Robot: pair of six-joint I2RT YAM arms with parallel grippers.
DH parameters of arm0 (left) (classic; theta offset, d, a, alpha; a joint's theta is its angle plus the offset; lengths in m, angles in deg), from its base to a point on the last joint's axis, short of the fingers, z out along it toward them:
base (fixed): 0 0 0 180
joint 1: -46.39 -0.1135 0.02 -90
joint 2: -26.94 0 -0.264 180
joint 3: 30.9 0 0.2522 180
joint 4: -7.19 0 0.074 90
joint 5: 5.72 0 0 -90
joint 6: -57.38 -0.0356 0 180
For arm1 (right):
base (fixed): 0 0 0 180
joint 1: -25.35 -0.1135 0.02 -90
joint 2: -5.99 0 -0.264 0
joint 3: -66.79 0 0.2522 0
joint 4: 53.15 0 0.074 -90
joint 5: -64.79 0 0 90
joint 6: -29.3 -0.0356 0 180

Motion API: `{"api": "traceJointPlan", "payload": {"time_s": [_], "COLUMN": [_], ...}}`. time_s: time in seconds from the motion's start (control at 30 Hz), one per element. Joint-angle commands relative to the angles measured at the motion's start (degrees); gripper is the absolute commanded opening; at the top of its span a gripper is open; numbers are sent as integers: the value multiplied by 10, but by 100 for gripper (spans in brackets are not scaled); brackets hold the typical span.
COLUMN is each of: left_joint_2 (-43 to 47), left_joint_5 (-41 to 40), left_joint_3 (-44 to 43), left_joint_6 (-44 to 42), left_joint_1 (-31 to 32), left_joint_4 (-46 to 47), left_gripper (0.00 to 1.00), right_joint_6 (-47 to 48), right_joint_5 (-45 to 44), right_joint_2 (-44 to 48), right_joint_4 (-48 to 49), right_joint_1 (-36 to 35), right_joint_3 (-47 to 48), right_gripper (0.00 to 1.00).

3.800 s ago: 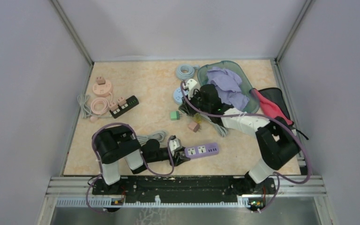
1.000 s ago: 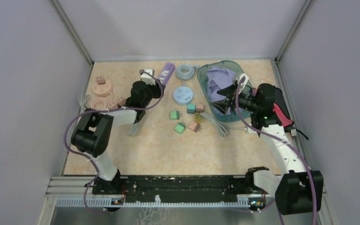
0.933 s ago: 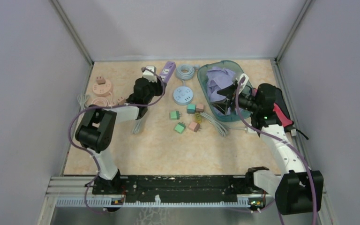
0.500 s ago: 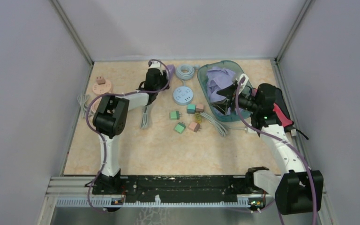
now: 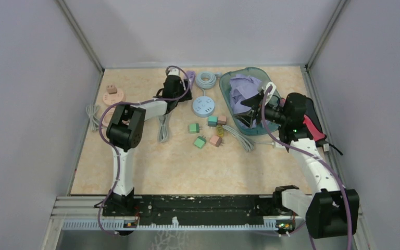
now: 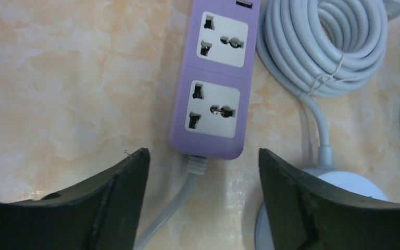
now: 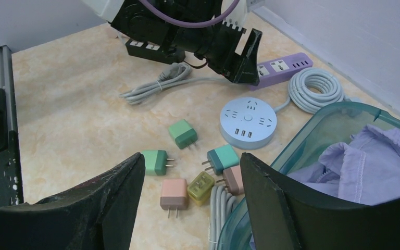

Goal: Pull the plug off the socket
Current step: Place the socket at the center of the board, then pick up the socket from the center of the board.

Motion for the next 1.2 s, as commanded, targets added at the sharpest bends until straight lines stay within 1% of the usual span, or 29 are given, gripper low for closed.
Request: {"api": "traceJointPlan", "payload": {"time_s": [0.0,0.03,0.13,0.37,0.5,0.57,0.73,0.83,0.93,1.03,1.1,1.17], "left_joint_2": [36,44,73,165,205,219,258,289,322,360,395,439], "left_joint_5": [22,27,46,129,176,205,312,350,349,323,290,246], "left_joint_3": [16,20,33,100,134,141,150,162,172,196,227,262], "left_joint_6": [-3,-7,-22,-80,-98,-107,-145,-167,-202,-240,-263,-293], "left_joint_1": [-2,-2,-1,-3,-9,-13,-35,-56,-76,-99,-111,-117], "left_joint_4": [0,3,19,78,104,107,90,70,29,-6,-8,-1], "left_gripper": [86,88,91,92,92,93,94,94,94,95,96,100], "right_joint_6": [-2,-2,-1,-1,0,-2,-11,-16,-23,-34,-40,-45], "right_joint_5": [12,11,14,17,21,21,27,33,40,49,56,65], "right_joint_2": [-2,-2,-2,-2,-2,-1,0,0,-1,-4,-6,-10], "right_joint_4": [31,31,31,31,33,33,42,49,56,70,78,84], "right_joint_1": [5,5,6,5,5,5,6,5,5,5,4,4], "right_joint_3": [-6,-5,-6,-7,-7,-8,-10,-12,-14,-19,-22,-24], "right_gripper": [68,68,68,68,68,68,68,68,68,68,68,68]}}
